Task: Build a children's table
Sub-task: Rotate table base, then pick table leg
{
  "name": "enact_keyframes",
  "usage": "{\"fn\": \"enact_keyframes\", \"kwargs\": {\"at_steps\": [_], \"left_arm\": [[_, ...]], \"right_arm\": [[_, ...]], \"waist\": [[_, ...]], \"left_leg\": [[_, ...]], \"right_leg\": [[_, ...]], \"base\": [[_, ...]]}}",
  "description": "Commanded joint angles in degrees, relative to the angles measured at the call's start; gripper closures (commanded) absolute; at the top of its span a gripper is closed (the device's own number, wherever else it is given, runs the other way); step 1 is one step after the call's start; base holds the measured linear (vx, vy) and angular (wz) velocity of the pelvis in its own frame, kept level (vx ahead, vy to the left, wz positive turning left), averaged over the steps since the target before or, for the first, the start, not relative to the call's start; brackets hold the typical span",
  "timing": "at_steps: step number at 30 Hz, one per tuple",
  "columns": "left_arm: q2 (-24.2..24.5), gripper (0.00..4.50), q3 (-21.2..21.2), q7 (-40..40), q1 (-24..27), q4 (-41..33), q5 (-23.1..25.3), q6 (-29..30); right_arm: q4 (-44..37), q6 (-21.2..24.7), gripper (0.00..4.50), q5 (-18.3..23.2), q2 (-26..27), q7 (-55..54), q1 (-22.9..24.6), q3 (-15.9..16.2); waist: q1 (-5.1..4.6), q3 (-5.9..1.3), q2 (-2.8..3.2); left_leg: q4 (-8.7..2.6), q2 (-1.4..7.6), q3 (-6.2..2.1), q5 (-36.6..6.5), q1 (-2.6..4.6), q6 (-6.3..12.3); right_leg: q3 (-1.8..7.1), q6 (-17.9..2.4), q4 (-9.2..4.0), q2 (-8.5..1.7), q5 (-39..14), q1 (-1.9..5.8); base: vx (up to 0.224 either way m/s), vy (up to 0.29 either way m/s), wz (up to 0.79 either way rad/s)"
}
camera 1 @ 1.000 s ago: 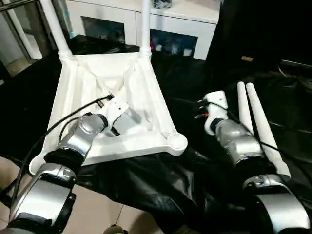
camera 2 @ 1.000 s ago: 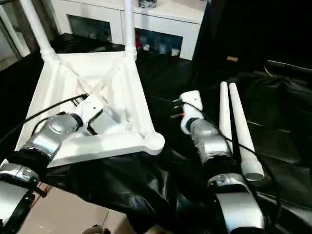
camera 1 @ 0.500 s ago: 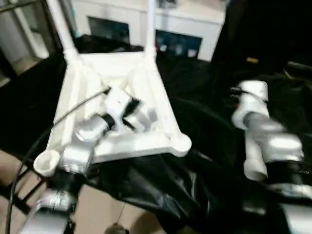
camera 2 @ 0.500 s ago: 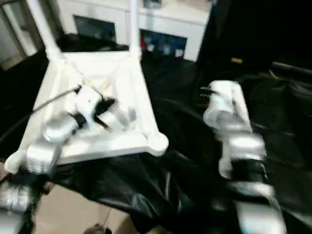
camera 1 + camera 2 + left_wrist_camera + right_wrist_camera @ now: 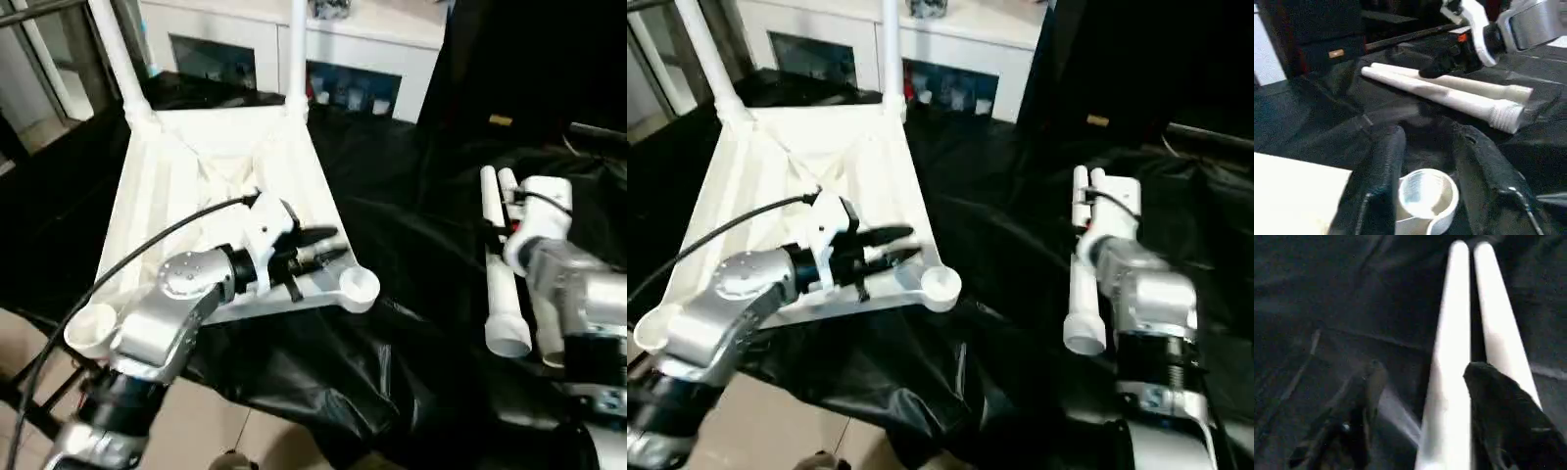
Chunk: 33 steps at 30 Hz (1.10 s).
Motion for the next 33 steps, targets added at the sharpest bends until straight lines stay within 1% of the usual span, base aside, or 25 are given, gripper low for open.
{"fn": "enact_keyframes", "kwargs": {"at_steps": [1, 2, 3, 4, 6, 7, 8, 10, 11, 12, 13, 16, 18, 19, 20, 21, 22, 23, 24, 25, 26, 27, 29, 30, 33], "left_arm": [[0.7, 2.24, -0.8, 0.3, 0.0, -0.4, 1.0, 0.6], [0.8, 2.16, -0.8, 0.5, -0.1, -0.3, 1.5, 0.4], [1.0, 1.98, -0.8, 0.7, -0.1, -0.4, 1.8, 0.8], [1.0, 1.98, -0.8, 0.7, 0.0, -0.6, 1.8, 1.3], [1.3, 1.81, -1.2, 0.8, 0.1, -0.7, 2.6, 1.4], [1.5, 1.69, -1.4, 0.8, 0.2, -1.0, 3.0, 1.8], [1.7, 1.69, -1.6, 0.8, 0.3, -1.1, 3.2, 2.0], [2.0, 1.46, -1.9, 0.8, 0.4, -1.4, 3.4, 2.3], [2.1, 1.4, -2.0, 0.8, 0.4, -1.4, 3.5, 2.3], [2.1, 1.31, -2.1, 0.8, 0.3, -1.4, 3.5, 2.3], [2.1, 1.31, -2.1, 0.8, 0.3, -1.4, 3.6, 2.3], [2.1, 1.0, -2.1, 0.9, 0.1, -1.4, 3.7, 2.3], [2.1, 0.94, -2.1, 0.8, 0.1, -1.3, 4.0, 2.3], [2.1, 0.71, -2.1, 0.8, 0.1, -1.3, 4.1, 2.3], [2.1, 0.54, -2.1, 0.6, 0.2, -1.5, 4.3, 2.4], [2.2, 0.54, -2.1, 0.6, 0.2, -1.6, 4.3, 2.4], [2.1, 0.54, -2.1, 0.6, 0.2, -1.6, 4.4, 2.4], [2.1, 0.41, -2.1, 0.6, 0.1, -1.5, 4.4, 2.4], [2.1, 0.41, -2.2, 0.6, 0.1, -1.5, 4.4, 2.4], [2.2, 0.24, -2.3, 0.3, 0.1, -1.7, 4.3, 2.4], [2.2, 0.12, -2.3, 0.3, 0.1, -1.8, 4.3, 2.5], [2.3, 0.08, -2.4, 0.0, 0.1, -1.9, 4.1, 2.5], [2.6, 0.04, -2.6, -0.9, 0.2, -2.4, 3.6, 3.2], [2.9, 0.01, -2.8, -1.5, 0.3, -2.6, 3.3, 3.5], [4.6, 0.0, -3.8, -4.6, 1.0, -4.1, 2.2, 5.0]], "right_arm": [[0.0, 5.0, 1.2, -1.9, -1.8, -1.5, 0.3, 0.6], [0.2, 6.1, 1.13, -2.4, -2.1, -1.8, 0.2, 1.1], [0.2, 7.0, 1.1, -2.3, -2.2, -1.9, 0.2, 1.1], [0.1, 7.3, 1.1, -1.9, -2.1, -1.9, 0.2, 0.9], [-0.2, 8.9, 1.1, -1.3, -1.8, -2.3, 0.0, 0.0], [-0.2, 10.4, 1.1, -0.9, -1.5, -2.4, -0.1, -0.6], [-0.4, 11.6, 1.1, -0.2, -1.4, -2.0, 0.0, -0.8], [-0.6, 14.3, 1.1, 1.0, -1.0, -0.9, 0.0, -1.0], [-0.7, 15.3, 1.1, 1.5, -0.8, -0.6, 0.0, -1.2], [-0.8, 16.0, 1.1, 2.0, -0.6, -0.3, 0.0, -1.4], [-0.8, 16.7, 1.1, 2.2, -0.4, -0.1, -0.1, -1.6], [-0.6, 18.6, 1.1, 2.9, 0.0, 0.5, 0.0, -2.1], [-0.5, 19.8, 1.1, 3.5, 0.4, 1.1, 0.2, -1.9], [-0.5, 20.2, 1.1, 3.7, 0.6, 1.2, 0.3, -1.9], [-0.7, 21.1, 1.26, 4.2, 0.9, 1.2, 0.3, -2.1], [-0.8, 21.4, 1.26, 4.3, 1.0, 1.2, 0.4, -2.1], [-0.8, 21.5, 1.36, 4.4, 1.0, 1.2, 0.4, -2.1], [-0.8, 21.5, 1.47, 4.4, 1.0, 1.1, 0.4, -2.0], [-0.7, 21.5, 1.47, 4.4, 1.1, 1.1, 0.3, -2.1], [-0.3, 21.6, 1.59, 4.5, 1.3, 1.2, 0.3, -2.0], [-0.1, 21.6, 1.7, 4.5, 1.3, 1.2, 0.3, -2.0], [0.0, 21.7, 1.79, 4.5, 1.4, 1.3, 0.3, -1.9], [0.2, 21.8, 1.93, 4.6, 1.5, 1.3, 0.2, -1.9], [0.3, 21.9, 2.04, 4.6, 1.5, 1.3, 0.2, -1.9], [1.0, 21.5, 2.34, 4.6, 1.8, 1.2, 0.0, -2.3]], "waist": [[-0.11, -4.19, 0.24], [-0.11, -4.25, 0.22], [-0.1, -4.29, 0.23], [-0.11, -4.28, 0.28], [-0.09, -4.28, 0.24], [-0.13, -4.3, 0.23], [-0.11, -4.34, 0.25], [-0.13, -4.35, 0.2], [-0.1, -4.41, 0.27], [-0.08, -4.39, 0.25], [-0.05, -4.38, 0.27], [0.09, -4.45, 0.25], [0.16, -4.43, 0.34], [0.14, -4.44, 0.33], [0.14, -4.44, 0.32], [0.14, -4.48, 0.33], [0.13, -4.48, 0.32], [0.14, -4.49, 0.22], [0.22, -4.48, 0.28], [0.23, -4.5, 0.16], [0.25, -4.48, 0.21], [0.24, -4.46, -0.03], [0.29, -4.5, 0.13], [0.3, -4.5, -0.06], [0.31, -4.49, -0.03]], "left_leg": [[-3.33, 0.5, 0.1, -7.5, 0.56, -2.43], [-3.29, 0.51, 0.06, -7.2, 0.52, -2.64], [-3.26, 0.5, 0.05, -7.0, 0.57, -2.81], [-3.25, 0.49, 0.1, -7.2, 0.54, -2.8], [-3.28, 0.52, 0.05, -7.2, 0.46, -2.82], [-3.25, 0.5, 0.07, -7.2, 0.48, -2.86], [-3.24, 0.52, 0.05, -7.2, 0.49, -2.85], [-3.24, 0.52, 0.03, -7.0, 0.48, -2.65], [-3.19, 0.53, 0.03, -6.9, 0.55, -2.6], [-3.2, 0.54, 0.03, -6.9, 0.49, -2.53], [-3.21, 0.57, 0.03, -6.9, 0.49, -2.54], [-3.17, 0.62, 0.05, -6.6, 0.57, -2.69], [-3.2, 0.65, 0.01, -6.7, 0.58, -2.8], [-3.18, 0.65, 0.02, -6.7, 0.59, -2.84], [-3.21, 0.62, 0.0, -6.5, 0.51, -2.87], [-3.19, 0.62, 0.0, -6.4, 0.53, -2.88], [-3.18, 0.61, 0.0, -6.2, 0.51, -2.91], [-3.18, 0.64, 0.01, -6.2, 0.54, -2.93], [-3.16, 0.65, 0.04, -6.2, 0.57, -2.97], [-3.16, 0.65, 0.06, -6.1, 0.56, -2.94], [-3.16, 0.63, 0.05, -6.1, 0.53, -2.96], [-3.19, 0.65, 0.07, -6.2, 0.53, -2.91], [-3.18, 0.69, 0.03, -5.9, 0.56, -2.93], [-3.18, 0.67, 0.06, -5.6, 0.55, -2.82], [-3.15, 0.65, 0.09, -5.3, 0.54, -2.67]], "right_leg": [[2.9, -7.6, -4.18, -3.31, -5.4, 3.52], [2.91, -7.3, -4.17, -3.33, -5.1, 3.57], [2.9, -7.2, -4.14, -3.35, -4.9, 3.57], [2.94, -7.2, -4.15, -3.37, -5.0, 3.54], [2.93, -7.2, -4.17, -3.48, -5.3, 3.6], [2.92, -7.1, -4.14, -3.42, -5.2, 3.6], [2.93, -7.1, -4.13, -3.48, -5.3, 3.62], [2.93, -7.3, -4.07, -3.45, -4.6, 3.64], [2.91, -7.5, -4.0, -3.46, -4.3, 3.61], [2.93, -7.7, -4.02, -3.49, -4.2, 3.63], [2.92, -7.7, -4.02, -3.51, -4.2, 3.61], [2.92, -8.1, -3.93, -3.56, -3.7, 3.61], [2.91, -8.2, -3.97, -3.62, -4.0, 3.6], [2.92, -8.2, -3.94, -3.61, -3.9, 3.59], [2.91, -8.3, -3.91, -3.63, -3.8, 3.66], [2.9, -8.3, -3.9, -3.63, -3.7, 3.65], [2.91, -8.3, -3.87, -3.63, -3.5, 3.66], [2.91, -8.3, -3.88, -3.64, -3.5, 3.66], [2.94, -8.3, -3.87, -3.69, -3.6, 3.63], [2.94, -8.3, -3.89, -3.7, -3.6, 3.66], [2.94, -8.2, -3.87, -3.7, -3.7, 3.65], [2.93, -8.2, -3.91, -3.72, -4.0, 3.66], [2.91, -8.1, -3.8, -3.76, -4.2, 3.62], [2.93, -8.1, -3.74, -3.76, -4.0, 3.64], [2.94, -8.1, -3.75, -3.8, -3.9, 3.58]], "base": [[0.0, 0.0, 0.0], [0.0, 0.0, 0.0], [0.0, 0.0, 0.0], [0.0, 0.0, 0.0], [0.0, 0.0, 0.0], [0.0, 0.0, 0.0], [0.0, 0.0, 0.0], [0.0, 0.0, 0.0], [0.0, 0.0, 0.0], [0.0, 0.0, 0.0], [0.0, 0.0, 0.0], [0.0, 0.0, 0.0], [0.0, 0.0, 0.0], [0.0, 0.0, 0.0], [0.0, 0.0, 0.0], [0.0, 0.0, 0.0], [0.0, 0.0, 0.0], [0.0, 0.0, 0.0], [0.0, 0.0, 0.0], [0.0, 0.0, 0.0], [0.0, 0.0, 0.0], [0.0, 0.0, 0.0], [0.0, 0.0, 0.0], [0.0, 0.0, 0.0], [0.0, 0.0, 0.0]]}}
